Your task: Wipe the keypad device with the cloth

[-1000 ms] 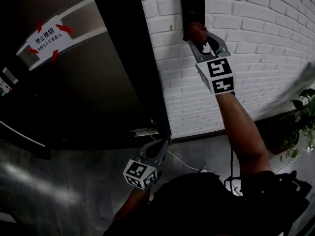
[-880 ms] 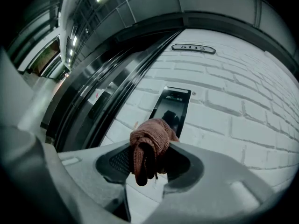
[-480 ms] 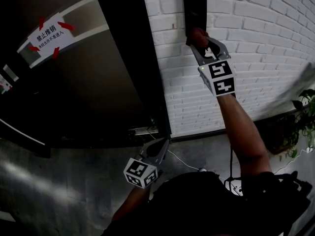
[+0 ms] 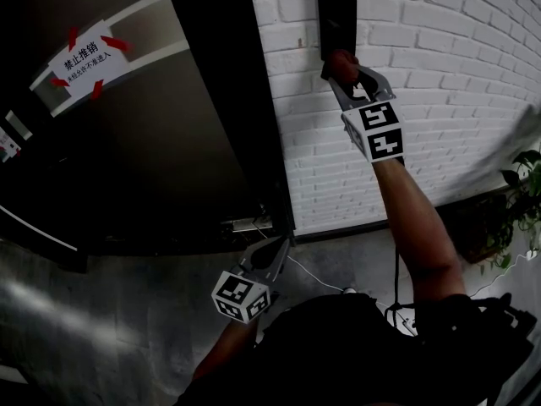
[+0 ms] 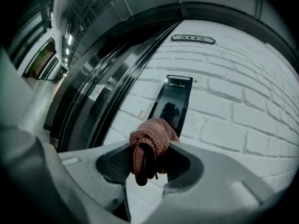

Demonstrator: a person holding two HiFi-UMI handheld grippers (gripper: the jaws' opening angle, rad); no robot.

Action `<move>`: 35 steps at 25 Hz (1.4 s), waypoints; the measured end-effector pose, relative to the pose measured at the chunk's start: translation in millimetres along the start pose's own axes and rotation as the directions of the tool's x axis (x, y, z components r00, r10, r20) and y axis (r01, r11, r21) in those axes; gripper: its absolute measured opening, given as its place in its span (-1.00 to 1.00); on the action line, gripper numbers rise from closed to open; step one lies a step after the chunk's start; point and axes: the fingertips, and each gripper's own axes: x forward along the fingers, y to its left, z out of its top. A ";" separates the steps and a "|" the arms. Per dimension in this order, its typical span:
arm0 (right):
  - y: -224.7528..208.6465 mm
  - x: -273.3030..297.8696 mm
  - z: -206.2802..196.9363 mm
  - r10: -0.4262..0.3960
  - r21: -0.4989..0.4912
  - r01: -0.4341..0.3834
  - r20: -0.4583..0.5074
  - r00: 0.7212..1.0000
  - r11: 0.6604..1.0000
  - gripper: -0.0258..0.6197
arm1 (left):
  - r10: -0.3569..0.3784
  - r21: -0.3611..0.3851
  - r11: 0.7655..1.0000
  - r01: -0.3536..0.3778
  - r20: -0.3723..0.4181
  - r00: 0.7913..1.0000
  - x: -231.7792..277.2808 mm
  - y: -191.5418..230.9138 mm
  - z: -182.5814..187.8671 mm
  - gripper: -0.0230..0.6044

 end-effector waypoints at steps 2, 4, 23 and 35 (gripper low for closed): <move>0.4 0.0 -0.8 -0.002 0.002 0.002 -0.006 1.000 1.000 -0.47 | 0.000 0.000 1.000 0.000 0.002 1.000 -2.4 1.0 0.2 -0.87; 0.5 -0.3 -0.9 -0.003 0.003 0.003 -0.011 1.000 1.000 -0.47 | 0.000 0.000 1.000 0.000 0.005 1.000 -4.9 2.1 0.3 -0.87; 20.2 -5.8 -51.9 0.064 0.119 -0.043 -0.180 0.981 0.992 -0.47 | -0.040 -0.020 0.999 0.040 0.005 0.999 -26.7 6.6 -4.5 -0.87; 120.5 -138.3 -123.1 0.252 0.289 -0.186 -0.210 0.945 0.939 -0.47 | -0.156 -0.018 0.988 0.155 -0.040 0.987 -28.5 -4.7 -21.5 -0.87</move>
